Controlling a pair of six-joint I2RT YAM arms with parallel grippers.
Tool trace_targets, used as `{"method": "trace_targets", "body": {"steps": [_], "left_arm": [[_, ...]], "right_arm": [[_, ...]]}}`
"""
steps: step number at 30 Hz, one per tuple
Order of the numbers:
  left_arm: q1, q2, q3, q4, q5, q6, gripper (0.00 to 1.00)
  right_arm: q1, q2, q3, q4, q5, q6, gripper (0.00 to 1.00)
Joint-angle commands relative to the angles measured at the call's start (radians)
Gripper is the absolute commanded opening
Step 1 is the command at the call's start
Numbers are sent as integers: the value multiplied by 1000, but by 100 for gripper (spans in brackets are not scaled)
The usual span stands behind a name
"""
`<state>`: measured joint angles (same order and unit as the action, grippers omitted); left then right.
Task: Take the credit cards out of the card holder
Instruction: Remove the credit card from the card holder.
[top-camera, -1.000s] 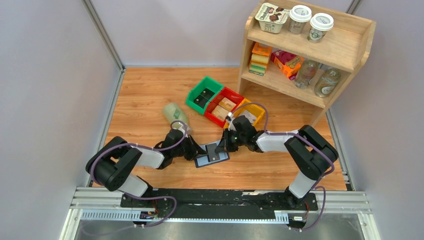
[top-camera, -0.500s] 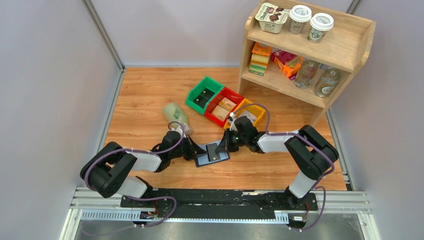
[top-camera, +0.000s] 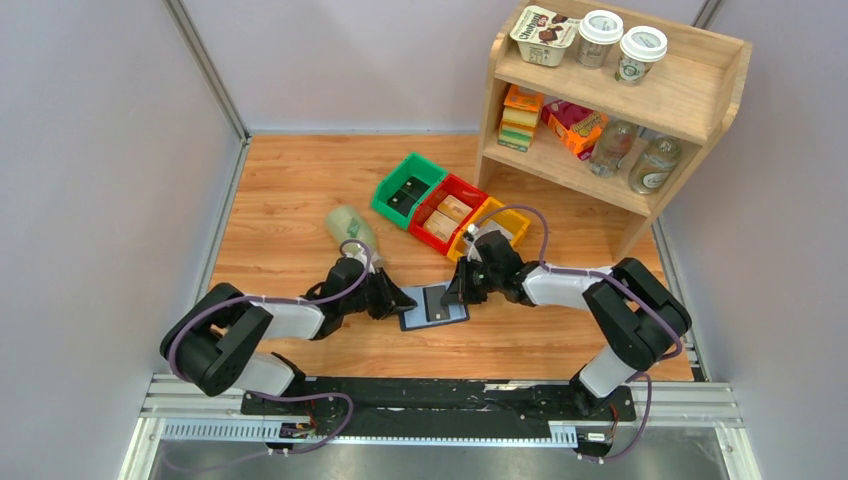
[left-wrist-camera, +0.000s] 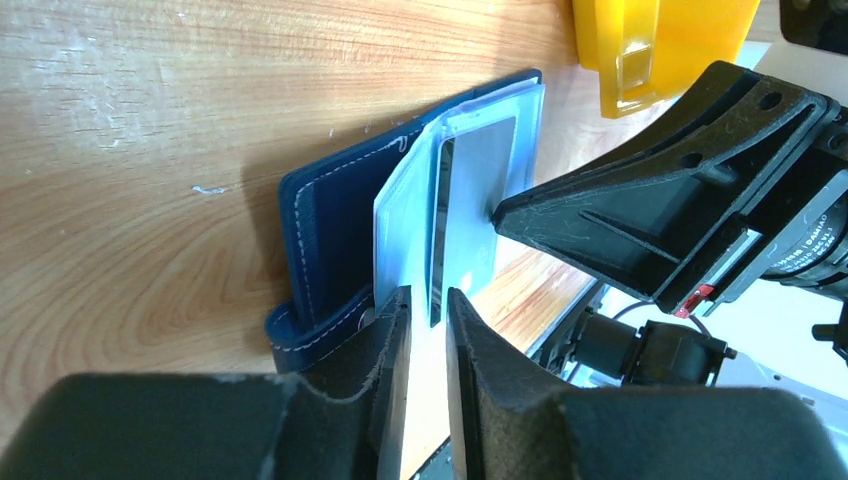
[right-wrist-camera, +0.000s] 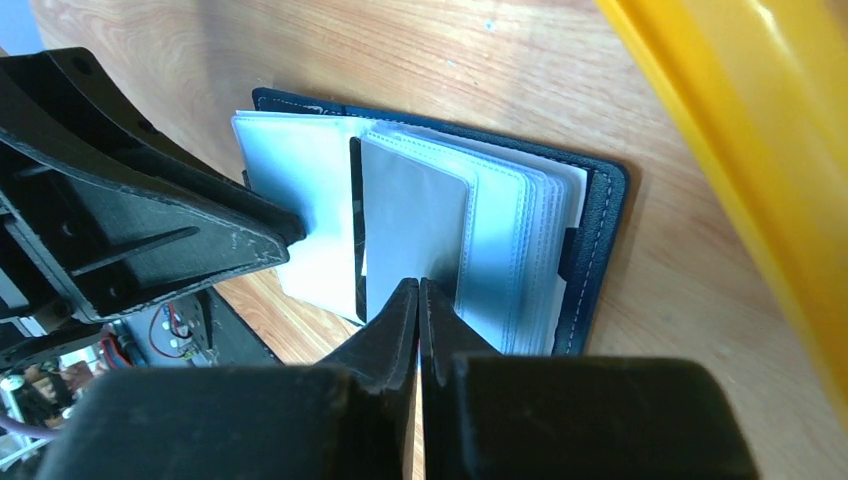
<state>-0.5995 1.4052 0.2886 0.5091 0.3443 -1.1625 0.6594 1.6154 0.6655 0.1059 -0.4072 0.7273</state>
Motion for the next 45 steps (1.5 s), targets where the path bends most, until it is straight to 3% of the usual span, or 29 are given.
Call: {"method": "trace_targets", "body": {"steps": [1,16,26,34,39,45], "left_arm": [[1,11,34,5,24,24,28],[-20,38,133,-61,55,64,38],[-37,80,179,-72,58,72,53],[-65,153,222,-52,76,69,54],[-75,179,233,-23,82,55,46],[-75,152,208,22,62,41,19]], "right_arm": [[-7,-51,39,-185,96,-86,5],[-41,-72,88,-232,90,-138,8],[-47,-29,45,-203,84,-135,7],[-53,-14,9,-170,74,-127,6],[-60,-6,0,-161,73,-129,6],[-66,4,-12,-155,71,-131,6]]}}
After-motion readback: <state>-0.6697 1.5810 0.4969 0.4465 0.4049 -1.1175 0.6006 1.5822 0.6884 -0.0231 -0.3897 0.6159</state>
